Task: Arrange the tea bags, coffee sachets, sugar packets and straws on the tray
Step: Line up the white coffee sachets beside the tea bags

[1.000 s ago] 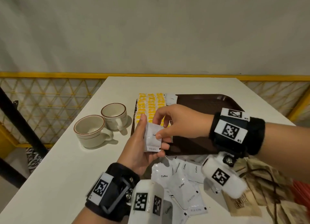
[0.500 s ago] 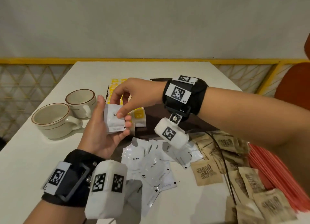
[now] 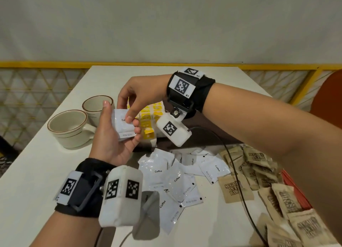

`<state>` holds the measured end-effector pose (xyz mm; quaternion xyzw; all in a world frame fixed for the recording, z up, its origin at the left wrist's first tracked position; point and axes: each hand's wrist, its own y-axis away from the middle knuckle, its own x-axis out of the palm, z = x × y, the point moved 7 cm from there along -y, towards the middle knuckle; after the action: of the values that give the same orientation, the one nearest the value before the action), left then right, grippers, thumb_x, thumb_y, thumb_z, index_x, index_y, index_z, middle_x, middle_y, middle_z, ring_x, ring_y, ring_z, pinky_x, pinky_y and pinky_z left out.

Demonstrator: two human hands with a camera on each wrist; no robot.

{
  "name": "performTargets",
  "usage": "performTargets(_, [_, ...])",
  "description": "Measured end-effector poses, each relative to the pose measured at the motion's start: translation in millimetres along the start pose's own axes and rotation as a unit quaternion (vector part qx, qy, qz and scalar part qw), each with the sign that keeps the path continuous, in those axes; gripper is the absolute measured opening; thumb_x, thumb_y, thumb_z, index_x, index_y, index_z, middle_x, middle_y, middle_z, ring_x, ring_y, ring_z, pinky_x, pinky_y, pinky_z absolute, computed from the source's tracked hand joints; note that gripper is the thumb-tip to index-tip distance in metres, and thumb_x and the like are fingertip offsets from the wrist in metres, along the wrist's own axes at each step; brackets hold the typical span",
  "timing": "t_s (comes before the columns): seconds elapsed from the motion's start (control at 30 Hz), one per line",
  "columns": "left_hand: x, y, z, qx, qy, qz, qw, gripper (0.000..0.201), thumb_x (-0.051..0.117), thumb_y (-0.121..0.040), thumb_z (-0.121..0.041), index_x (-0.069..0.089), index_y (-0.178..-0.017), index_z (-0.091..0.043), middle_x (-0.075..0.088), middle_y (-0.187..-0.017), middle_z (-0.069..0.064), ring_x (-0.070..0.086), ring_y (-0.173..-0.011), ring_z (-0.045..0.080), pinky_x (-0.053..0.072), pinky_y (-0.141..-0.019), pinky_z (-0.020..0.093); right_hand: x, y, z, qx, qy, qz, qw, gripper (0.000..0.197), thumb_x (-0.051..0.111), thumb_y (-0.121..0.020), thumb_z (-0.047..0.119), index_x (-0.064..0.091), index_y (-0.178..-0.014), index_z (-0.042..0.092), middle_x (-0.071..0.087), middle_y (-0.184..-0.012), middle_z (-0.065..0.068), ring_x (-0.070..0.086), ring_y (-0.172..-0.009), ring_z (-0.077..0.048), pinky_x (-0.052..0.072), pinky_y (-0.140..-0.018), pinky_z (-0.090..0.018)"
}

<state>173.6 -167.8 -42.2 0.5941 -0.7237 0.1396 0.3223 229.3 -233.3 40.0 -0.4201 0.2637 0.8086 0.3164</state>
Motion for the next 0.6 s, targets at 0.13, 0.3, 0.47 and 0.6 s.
performTargets(0.13, [-3,-2,-5,0.020,0.016,-0.007,1.000,0.057,0.033,-0.090,-0.067,0.049,-0.072,-0.015,0.046,-0.064,0.002,0.043,-0.052,0.013,0.043,-0.046,0.016,-2,-11,8,0.025,0.023,0.034,0.999,0.019,0.080,-0.077,0.022,0.069,-0.093,0.018,0.063,-0.057,0.025,0.053,-0.056,0.009,0.044,-0.069,-0.019])
performTargets(0.3, [-5,-1,-16,0.052,0.023,-0.001,0.998,0.057,0.031,-0.091,-0.067,0.050,-0.072,-0.016,0.047,-0.061,0.001,0.043,-0.053,0.012,0.040,-0.046,0.016,-11,-19,25,0.021,0.086,0.041,0.995,0.017,0.079,-0.078,0.027,0.068,-0.090,0.022,0.058,-0.050,0.026,0.049,-0.051,0.009,0.040,-0.059,-0.012])
performTargets(0.47, [-6,1,-26,0.079,0.048,0.008,0.996,0.052,0.032,-0.091,-0.067,0.049,-0.079,-0.019,0.045,-0.063,0.000,0.041,-0.051,0.012,0.037,-0.043,0.017,-13,-28,39,0.002,0.071,0.047,0.996,0.015,0.076,-0.081,0.020,0.069,-0.093,0.018,0.064,-0.066,0.016,0.056,-0.060,0.006,0.047,-0.069,-0.022])
performTargets(0.6, [-7,2,-29,0.071,0.070,0.013,0.995,0.055,0.027,-0.090,-0.070,0.044,-0.073,-0.021,0.037,-0.060,0.000,0.033,-0.046,0.010,0.028,-0.037,0.017,-14,-36,46,0.008,0.081,0.046,0.996,0.014,0.077,-0.080,0.025,0.069,-0.091,0.023,0.066,-0.073,0.013,0.057,-0.064,0.002,0.047,-0.066,-0.021])
